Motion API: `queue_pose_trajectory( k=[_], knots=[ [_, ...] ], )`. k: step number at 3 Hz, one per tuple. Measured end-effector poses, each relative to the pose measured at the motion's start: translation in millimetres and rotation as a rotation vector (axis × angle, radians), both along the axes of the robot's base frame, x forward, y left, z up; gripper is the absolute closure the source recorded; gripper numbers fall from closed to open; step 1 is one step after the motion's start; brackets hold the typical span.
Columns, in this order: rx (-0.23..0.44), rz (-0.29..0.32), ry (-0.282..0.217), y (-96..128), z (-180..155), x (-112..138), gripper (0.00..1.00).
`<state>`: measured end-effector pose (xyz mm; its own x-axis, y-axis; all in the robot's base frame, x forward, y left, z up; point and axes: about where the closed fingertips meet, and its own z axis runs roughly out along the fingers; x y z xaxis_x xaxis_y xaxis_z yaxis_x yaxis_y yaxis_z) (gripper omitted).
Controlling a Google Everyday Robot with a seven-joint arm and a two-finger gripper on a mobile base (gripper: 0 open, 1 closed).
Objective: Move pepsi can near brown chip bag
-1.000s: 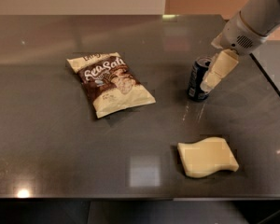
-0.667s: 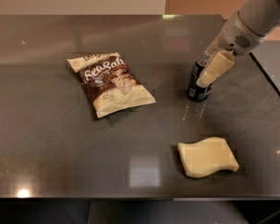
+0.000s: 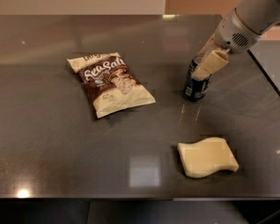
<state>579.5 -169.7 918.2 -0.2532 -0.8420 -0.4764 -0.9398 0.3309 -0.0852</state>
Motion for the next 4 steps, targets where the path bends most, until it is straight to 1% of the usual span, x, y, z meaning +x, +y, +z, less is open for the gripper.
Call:
queue_pose_trajectory(
  k=[1,2,3,4],
  knots=[
    [0.036,0.060,0.003,28,10,-9,0.94],
    [0.061,0.136,0.014,62,14,-19,1.00],
    [0.064,0.186,0.034,84,8,-24,1.00],
    [0.045,0.213,0.033,95,2,-24,0.84]
  ],
)
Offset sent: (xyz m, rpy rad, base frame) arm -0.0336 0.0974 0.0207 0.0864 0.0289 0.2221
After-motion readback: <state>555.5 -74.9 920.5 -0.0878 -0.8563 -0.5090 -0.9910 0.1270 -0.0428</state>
